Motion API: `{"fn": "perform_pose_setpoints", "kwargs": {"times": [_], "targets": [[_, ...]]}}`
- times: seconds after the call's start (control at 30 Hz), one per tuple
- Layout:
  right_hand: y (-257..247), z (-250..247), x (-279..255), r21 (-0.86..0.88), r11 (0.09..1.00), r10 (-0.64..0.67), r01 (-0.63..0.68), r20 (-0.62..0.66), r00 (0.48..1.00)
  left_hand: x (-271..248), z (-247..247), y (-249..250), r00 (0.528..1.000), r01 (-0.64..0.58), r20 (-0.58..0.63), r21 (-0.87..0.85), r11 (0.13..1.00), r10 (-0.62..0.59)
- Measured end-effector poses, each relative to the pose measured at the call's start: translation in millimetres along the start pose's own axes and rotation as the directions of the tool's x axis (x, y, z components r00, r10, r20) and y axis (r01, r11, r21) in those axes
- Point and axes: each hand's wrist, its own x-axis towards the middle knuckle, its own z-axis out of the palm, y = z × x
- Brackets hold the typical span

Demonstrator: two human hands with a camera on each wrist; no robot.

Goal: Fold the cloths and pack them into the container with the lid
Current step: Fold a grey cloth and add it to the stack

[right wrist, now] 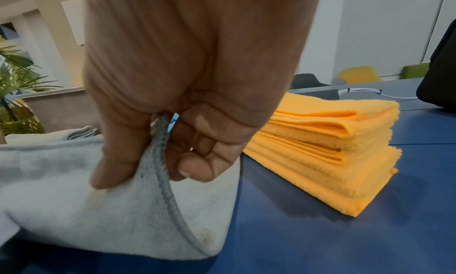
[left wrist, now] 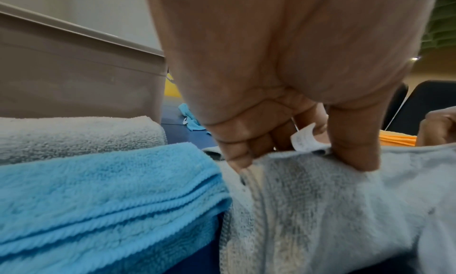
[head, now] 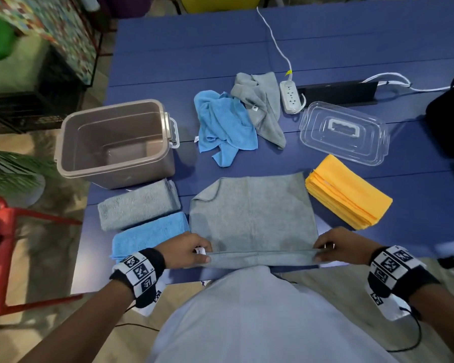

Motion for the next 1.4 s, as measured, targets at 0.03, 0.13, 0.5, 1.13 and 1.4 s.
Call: {"fn": "perform_pose_setpoints", "kwargs": {"times": [0.03,0.13,0.5,1.13,1.4], "targets": [[1,0,2,0.006,1.0,0.0,0.0,-0.031,1.0,1,-1,1,1.0,0.002,-0.016,0.007,1.0,-0.001],[2,-6,8,0.024,0.999,-0.029,0.034,-0.173,0.985,4,-9,4,0.996,-0.004,-0.094,0.014,1.0,0.005],[-32,-97,65,0.469,0.877,0.359,0.103,-0.782,0.509,55,-107,20,0.657,-0.113,-0.693,-0.479,0.871,-0.296],[-158,-110,132,0.59,0.684,0.019,0.43,-0.603,0.797,107,-122,106,0.736,-0.279,-0.602,-0.686,0.672,-0.31],[-159,-121,136,0.156,0.914,-0.166,0.374,-0.698,0.697,111,-125,105,0.747,-0.264,-0.642,-0.528,0.807,-0.175]]}}
